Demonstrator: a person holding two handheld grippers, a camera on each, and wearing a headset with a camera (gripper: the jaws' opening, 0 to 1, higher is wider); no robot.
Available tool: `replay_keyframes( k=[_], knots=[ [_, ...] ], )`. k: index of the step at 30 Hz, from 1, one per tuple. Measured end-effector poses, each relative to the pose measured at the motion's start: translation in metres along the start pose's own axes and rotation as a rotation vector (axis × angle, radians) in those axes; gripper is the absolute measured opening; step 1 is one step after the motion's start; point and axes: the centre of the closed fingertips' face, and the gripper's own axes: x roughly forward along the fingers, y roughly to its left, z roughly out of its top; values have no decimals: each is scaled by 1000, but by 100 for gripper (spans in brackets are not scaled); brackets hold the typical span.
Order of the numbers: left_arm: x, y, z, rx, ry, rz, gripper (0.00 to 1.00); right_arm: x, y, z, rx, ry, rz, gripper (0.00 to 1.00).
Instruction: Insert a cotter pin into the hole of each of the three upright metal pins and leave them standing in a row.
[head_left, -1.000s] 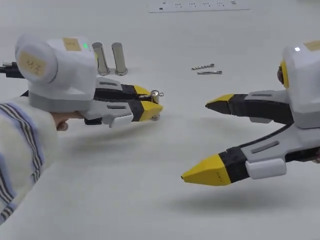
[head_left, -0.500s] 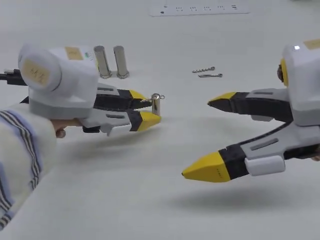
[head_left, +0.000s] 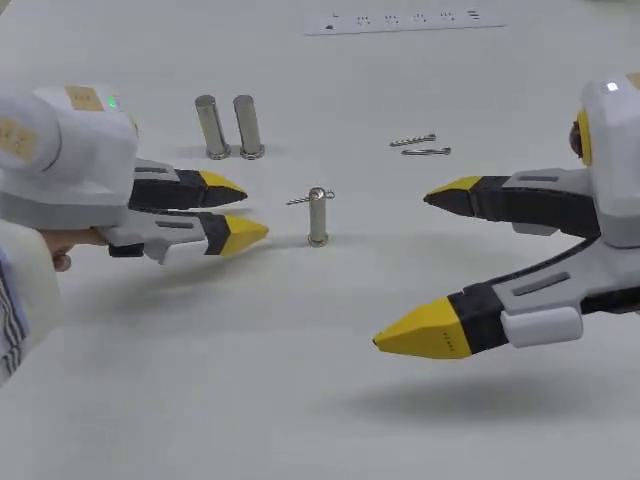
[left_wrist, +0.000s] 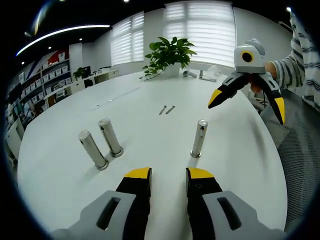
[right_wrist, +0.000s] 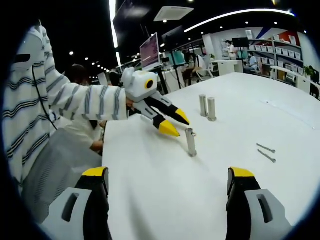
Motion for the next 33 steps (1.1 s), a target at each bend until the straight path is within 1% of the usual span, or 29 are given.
replay_keyframes(
  k=[1, 2, 5, 6, 7, 9, 10, 11, 13, 14, 15, 18, 20, 22, 23, 25, 27, 29, 31, 33],
  knots=[
    [-1, 7, 2, -17, -19, 19, 26, 0, 0, -1, 0, 3, 0, 100],
    [-3, 16, 4, -42, -29, 50, 27, 0, 0, -2, 1, 6, 1, 100],
    [-7, 37, 9, -49, -51, 112, 29, -1, -1, -6, 9, 12, -3, 100],
    [-7, 42, 10, -47, -56, 126, 29, -2, -1, -7, 12, 14, -3, 100],
    [-8, 51, 12, -47, -60, 156, 29, -2, -2, -9, 17, 17, -8, 100],
    [-8, 62, 14, -45, -51, 192, 30, -3, -4, -11, 19, 26, -20, 100],
    [-8, 73, 14, -32, -35, 235, 30, -4, -6, -13, 14, 33, -27, 100],
    [-7, 77, 17, -33, -43, 249, 30, -4, -7, -13, 14, 34, -32, 100],
    [-3, 83, 21, -35, -44, 254, 32, -5, -7, -14, 22, 32, -33, 100],
    [-1, 88, 23, -18, -39, 272, 32, -5, -6, -14, 26, 28, -33, 100],
    [1, 91, 23, -3, -29, 277, 32, -6, -6, -14, 28, 28, -34, 100],
    [9, 95, 27, -6, -33, 277, 32, -6, -6, -15, 33, 29, -36, 100],
    [12, 96, 26, 17, -18, 282, 31, -6, -6, -17, 36, 32, -34, 99],
    [16, 97, 27, 7, -24, 286, 31, -6, -5, -20, 39, 34, -33, 99],
    [19, 98, 28, -14, -34, 295, 31, -5, -3, -21, 42, 32, -31, 99],
    [20, 100, 29, -13, -36, 303, 30, -5, -1, -21, 45, 32, -27, 99],
    [22, 99, 31, 0, -40, 300, 29, -5, 0, -24, 41, 46, -19, 99],
    [24, 98, 30, 8, -34, 296, 28, -5, 0, -26, 35, 55, -17, 99],
    [25, 99, 28, 12, -27, 296, 25, -5, 1, -26, 33, 58, -10, 99],
    [26, 98, 26, 6, -19, 291, 22, -5, 1, -26, 22, 64, -3, 99]
  ],
)
